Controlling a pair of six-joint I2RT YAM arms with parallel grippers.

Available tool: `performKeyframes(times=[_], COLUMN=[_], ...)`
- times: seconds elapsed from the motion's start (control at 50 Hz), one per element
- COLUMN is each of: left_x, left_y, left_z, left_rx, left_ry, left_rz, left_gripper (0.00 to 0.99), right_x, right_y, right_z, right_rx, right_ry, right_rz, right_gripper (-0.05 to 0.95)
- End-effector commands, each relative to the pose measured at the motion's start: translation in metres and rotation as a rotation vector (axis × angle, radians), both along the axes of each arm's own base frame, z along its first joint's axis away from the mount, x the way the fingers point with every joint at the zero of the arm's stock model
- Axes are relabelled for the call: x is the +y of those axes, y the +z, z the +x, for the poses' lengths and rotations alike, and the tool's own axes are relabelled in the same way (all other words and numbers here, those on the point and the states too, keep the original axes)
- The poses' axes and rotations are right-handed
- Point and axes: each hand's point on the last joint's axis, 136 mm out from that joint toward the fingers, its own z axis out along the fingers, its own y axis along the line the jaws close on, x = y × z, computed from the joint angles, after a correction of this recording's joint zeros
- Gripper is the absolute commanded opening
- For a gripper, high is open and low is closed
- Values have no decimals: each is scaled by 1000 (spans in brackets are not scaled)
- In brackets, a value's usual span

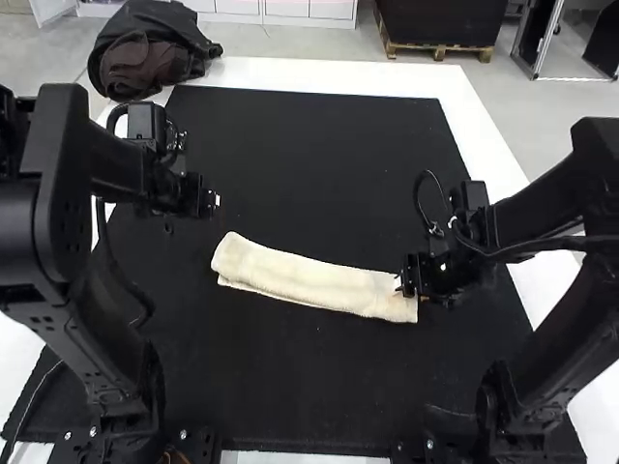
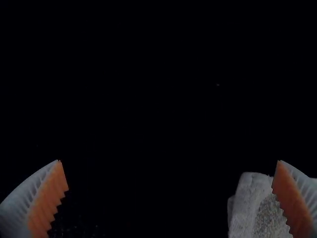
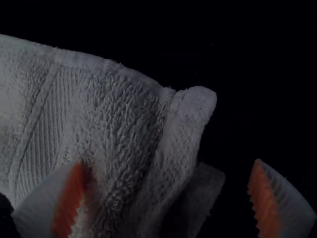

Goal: Fold the towel.

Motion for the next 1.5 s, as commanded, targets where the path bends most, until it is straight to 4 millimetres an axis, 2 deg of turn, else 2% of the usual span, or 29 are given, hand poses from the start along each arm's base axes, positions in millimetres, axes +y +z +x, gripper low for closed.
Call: performKeyframes(times=[0.0,0.04,0.06,0.26,0.36,0.6,0.72,0.88,1.02,1.12,1.3,1.4,1.48], left_x=[5,4,5,5,5,5,5,5,4,4,7,8,8], left_y=[24,24,24,24,26,28,25,21,14,11,6,4,3], left_z=[8,8,8,8,7,7,6,4,0,-1,-4,-5,-5], left_rx=[-64,-64,-66,-63,-66,-73,-67,-62,-51,-49,-47,-42,-45], left_ry=[14,12,12,14,14,16,18,20,17,21,33,37,40], left_rz=[0,0,1,0,1,-2,-2,0,0,7,20,23,24], left_gripper=[969,969,969,969,969,969,969,969,969,969,969,969,969], right_x=[7,9,10,10,8,-12,-13,-6,10,28,76,110,128], right_y=[1,2,3,3,10,50,63,95,119,127,136,148,154], right_z=[9,11,12,12,14,32,30,38,41,38,26,20,18], right_rx=[-26,-41,-46,-33,-27,-100,-110,-179,-207,-203,-188,-211,-226], right_ry=[42,57,66,67,70,-6,5,18,39,70,153,209,253], right_rz=[-24,-27,-29,-24,-18,9,21,56,123,173,260,314,334], right_gripper=[274,0,-15,-20,-21,-21,-21,-21,-21,-21,-20,-21,-20])
